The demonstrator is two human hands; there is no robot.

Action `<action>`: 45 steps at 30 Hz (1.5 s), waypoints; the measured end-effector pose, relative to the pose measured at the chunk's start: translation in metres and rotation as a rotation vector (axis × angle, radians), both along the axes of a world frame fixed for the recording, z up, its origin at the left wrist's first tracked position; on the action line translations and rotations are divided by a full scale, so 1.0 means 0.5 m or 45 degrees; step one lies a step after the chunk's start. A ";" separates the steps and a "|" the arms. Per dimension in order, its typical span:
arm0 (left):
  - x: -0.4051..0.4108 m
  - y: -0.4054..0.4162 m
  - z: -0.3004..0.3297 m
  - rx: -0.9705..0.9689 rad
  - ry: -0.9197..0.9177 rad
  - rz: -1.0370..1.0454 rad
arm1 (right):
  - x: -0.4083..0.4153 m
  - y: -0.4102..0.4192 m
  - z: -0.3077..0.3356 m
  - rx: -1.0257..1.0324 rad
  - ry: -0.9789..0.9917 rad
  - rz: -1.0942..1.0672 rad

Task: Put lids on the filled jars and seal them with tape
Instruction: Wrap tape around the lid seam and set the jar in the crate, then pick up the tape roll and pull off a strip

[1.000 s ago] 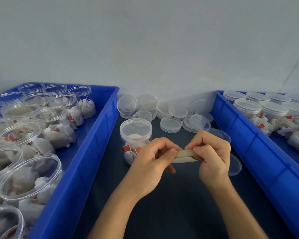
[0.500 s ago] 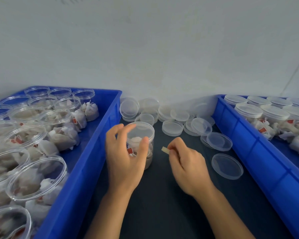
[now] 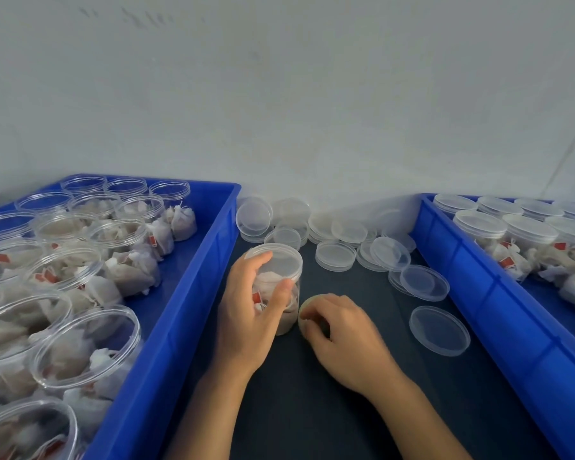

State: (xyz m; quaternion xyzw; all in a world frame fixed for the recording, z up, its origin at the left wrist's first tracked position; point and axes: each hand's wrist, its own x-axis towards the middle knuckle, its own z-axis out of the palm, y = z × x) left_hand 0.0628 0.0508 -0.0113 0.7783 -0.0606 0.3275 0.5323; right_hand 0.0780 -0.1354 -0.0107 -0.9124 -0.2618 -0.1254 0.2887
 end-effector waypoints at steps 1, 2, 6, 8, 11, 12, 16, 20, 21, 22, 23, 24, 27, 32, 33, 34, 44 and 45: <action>-0.002 0.001 0.003 -0.001 -0.004 -0.007 | 0.001 0.002 0.004 0.028 -0.015 -0.065; -0.004 0.002 0.006 0.004 -0.008 -0.011 | 0.002 0.004 0.010 0.101 -0.024 -0.133; -0.008 0.006 0.010 0.000 -0.008 -0.043 | -0.005 0.031 0.049 0.482 0.102 -0.090; -0.007 0.009 0.008 -0.036 0.010 -0.100 | -0.009 0.053 0.061 0.470 0.168 0.046; -0.001 0.015 -0.001 -0.015 0.020 -0.111 | -0.009 0.080 0.069 0.405 0.180 0.109; 0.000 0.015 -0.004 0.006 0.021 -0.094 | -0.008 0.086 0.072 0.395 0.186 0.093; 0.005 0.013 -0.007 0.020 0.007 -0.034 | -0.003 0.099 0.086 0.327 0.213 0.022; 0.015 0.008 -0.012 0.088 0.018 0.000 | 0.003 0.104 0.112 0.187 0.218 -0.068; 0.015 0.002 -0.014 0.079 0.003 -0.001 | 0.004 0.102 0.120 0.173 0.230 -0.080; 0.014 -0.004 -0.013 0.074 -0.009 0.004 | 0.006 0.099 0.128 0.166 0.230 -0.081; 0.014 -0.013 -0.006 0.060 -0.022 0.011 | 0.006 0.093 0.138 0.164 0.214 -0.077; 0.013 -0.023 -0.001 0.021 -0.043 -0.013 | 0.006 0.086 0.150 0.166 0.185 -0.079; 0.036 -0.058 0.037 -0.092 -0.049 -0.180 | 0.013 0.054 0.200 0.151 0.096 -0.108; 0.056 -0.175 0.115 -0.164 -0.119 -0.304 | 0.040 -0.049 0.316 0.082 -0.036 -0.243; 0.059 -0.204 0.136 -0.149 -0.118 -0.359 | 0.049 -0.077 0.337 0.108 -0.063 -0.295; 0.065 -0.234 0.148 -0.133 -0.117 -0.409 | 0.057 -0.107 0.357 0.137 -0.089 -0.354; 0.129 -0.527 0.233 0.192 0.049 -0.648 | 0.076 -0.415 0.384 0.359 -0.175 -0.937; 0.135 -0.548 0.233 0.239 0.061 -0.657 | 0.077 -0.440 0.371 0.371 -0.152 -0.975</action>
